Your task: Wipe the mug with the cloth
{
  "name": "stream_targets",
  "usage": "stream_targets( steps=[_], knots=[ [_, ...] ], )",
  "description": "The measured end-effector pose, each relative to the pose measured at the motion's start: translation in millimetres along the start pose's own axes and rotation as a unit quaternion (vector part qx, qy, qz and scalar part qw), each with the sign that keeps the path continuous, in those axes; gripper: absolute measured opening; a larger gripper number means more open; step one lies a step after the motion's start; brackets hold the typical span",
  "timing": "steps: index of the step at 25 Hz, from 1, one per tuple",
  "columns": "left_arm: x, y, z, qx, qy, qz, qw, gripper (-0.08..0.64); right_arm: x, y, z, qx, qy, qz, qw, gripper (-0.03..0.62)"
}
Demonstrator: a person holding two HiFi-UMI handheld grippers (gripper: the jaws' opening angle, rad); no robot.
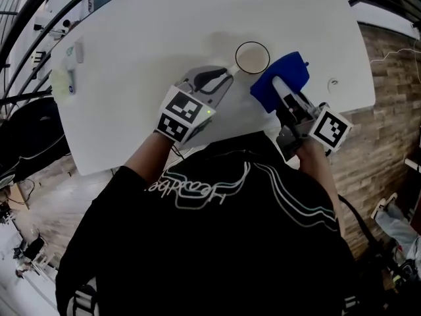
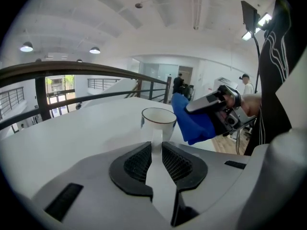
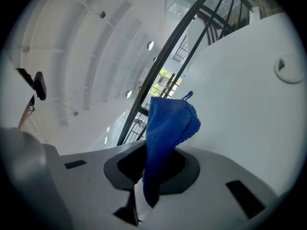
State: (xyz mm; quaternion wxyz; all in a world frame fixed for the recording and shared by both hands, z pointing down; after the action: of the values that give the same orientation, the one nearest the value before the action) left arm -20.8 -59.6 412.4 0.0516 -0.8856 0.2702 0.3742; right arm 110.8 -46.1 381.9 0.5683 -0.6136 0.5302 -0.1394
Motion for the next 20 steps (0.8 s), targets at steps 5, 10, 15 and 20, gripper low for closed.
stream_targets(
  steps=[5,10,15,20],
  knots=[
    [-0.7,0.6,0.9,0.008,0.007,-0.005,0.9999,0.074,-3.7,-3.9,-5.6,0.007,0.012,0.003,1.0,0.051],
    [0.4,0.1,0.8,-0.004,0.007,-0.007,0.9999,0.074,-4.2,-11.7,-9.8,0.005,0.026,0.006,1.0,0.051],
    [0.4,0.5,0.1,-0.007,0.007,-0.007,0.9999,0.074,-4.1,-23.6,-16.1,-0.036,0.045,0.034,0.998,0.051],
    [-3.8,3.1,1.4,-0.007,0.007,-0.008,0.9999,0.074,-5.8,-32.9,-22.7,-0.088,0.08,0.073,0.99,0.051]
  ],
)
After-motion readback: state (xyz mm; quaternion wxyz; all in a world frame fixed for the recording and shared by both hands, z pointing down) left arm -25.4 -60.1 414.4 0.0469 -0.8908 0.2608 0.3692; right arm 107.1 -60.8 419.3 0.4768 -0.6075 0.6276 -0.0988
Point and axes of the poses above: the fingertips, and each gripper's own axes: z backward along the fingers, y to its left, x out of its top, the point moved 2 cm from there along z, backward along the fingers, and after that the axes turned 13 degrees about y, right-handed, at the moved point
